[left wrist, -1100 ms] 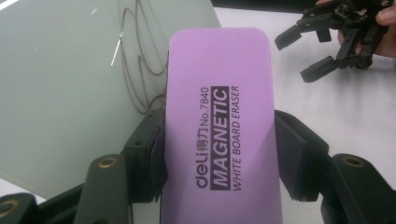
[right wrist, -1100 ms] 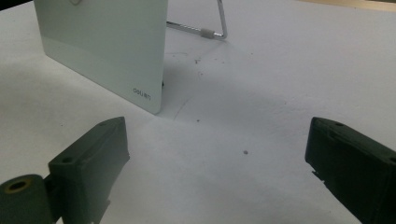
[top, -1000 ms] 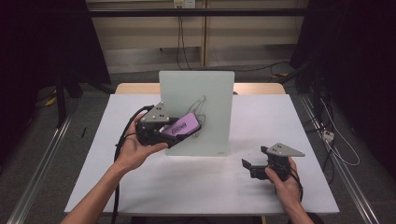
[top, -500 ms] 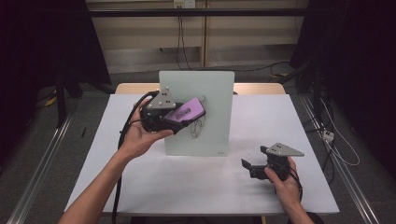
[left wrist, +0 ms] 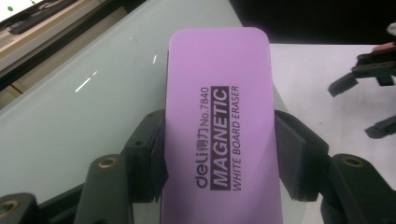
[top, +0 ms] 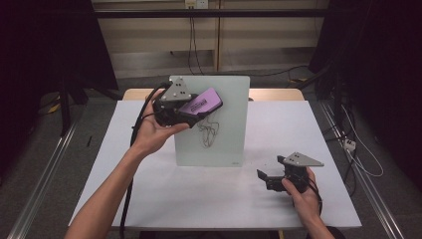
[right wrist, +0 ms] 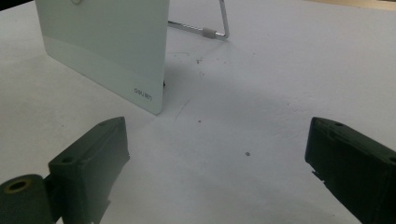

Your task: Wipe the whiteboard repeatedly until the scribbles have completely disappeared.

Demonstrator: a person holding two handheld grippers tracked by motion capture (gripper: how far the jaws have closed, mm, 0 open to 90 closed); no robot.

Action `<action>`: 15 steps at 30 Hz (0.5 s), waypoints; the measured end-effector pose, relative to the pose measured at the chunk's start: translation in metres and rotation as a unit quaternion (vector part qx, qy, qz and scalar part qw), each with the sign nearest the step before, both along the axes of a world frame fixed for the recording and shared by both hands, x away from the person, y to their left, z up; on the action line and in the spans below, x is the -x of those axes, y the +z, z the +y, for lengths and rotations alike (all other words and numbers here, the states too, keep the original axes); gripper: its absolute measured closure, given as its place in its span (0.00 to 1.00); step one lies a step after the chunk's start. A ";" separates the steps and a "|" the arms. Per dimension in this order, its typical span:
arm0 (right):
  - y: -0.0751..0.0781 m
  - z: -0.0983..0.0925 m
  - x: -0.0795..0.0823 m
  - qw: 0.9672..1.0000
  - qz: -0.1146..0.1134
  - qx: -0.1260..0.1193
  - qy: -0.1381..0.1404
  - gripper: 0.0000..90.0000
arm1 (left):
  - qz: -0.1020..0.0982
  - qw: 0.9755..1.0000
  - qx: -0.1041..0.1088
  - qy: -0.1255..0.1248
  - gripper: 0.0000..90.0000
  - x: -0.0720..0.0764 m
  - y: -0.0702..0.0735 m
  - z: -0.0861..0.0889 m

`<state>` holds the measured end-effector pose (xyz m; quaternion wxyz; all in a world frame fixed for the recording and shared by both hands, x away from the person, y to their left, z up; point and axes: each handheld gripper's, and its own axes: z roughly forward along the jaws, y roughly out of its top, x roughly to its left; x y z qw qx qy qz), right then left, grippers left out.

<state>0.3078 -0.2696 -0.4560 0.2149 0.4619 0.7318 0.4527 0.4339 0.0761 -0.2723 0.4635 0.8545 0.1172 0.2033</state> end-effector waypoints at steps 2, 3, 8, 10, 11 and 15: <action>0.000 0.000 0.000 1.000 0.000 0.000 0.000 0.07 | 0.001 1.000 -0.003 0.001 0.46 -0.003 -0.002 -0.004; 0.000 0.000 0.000 1.000 0.000 0.000 0.000 0.07 | 0.000 1.000 -0.005 0.002 0.46 -0.004 -0.004 -0.005; 0.000 -0.001 0.000 1.000 0.000 -0.001 0.001 0.07 | 0.001 1.000 -0.013 0.003 0.46 -0.008 -0.009 -0.008; 0.000 -0.001 0.000 1.000 0.000 -0.001 0.000 0.07 | -0.003 1.000 -0.016 0.003 0.46 -0.008 -0.009 -0.009; 0.000 -0.001 0.000 1.000 0.001 -0.001 0.000 0.07 | -0.004 1.000 -0.020 0.003 0.46 -0.008 -0.010 -0.009; 0.000 0.000 0.001 1.000 -0.001 0.001 0.002 0.07 | -0.004 1.000 -0.023 0.002 0.46 -0.010 -0.011 -0.010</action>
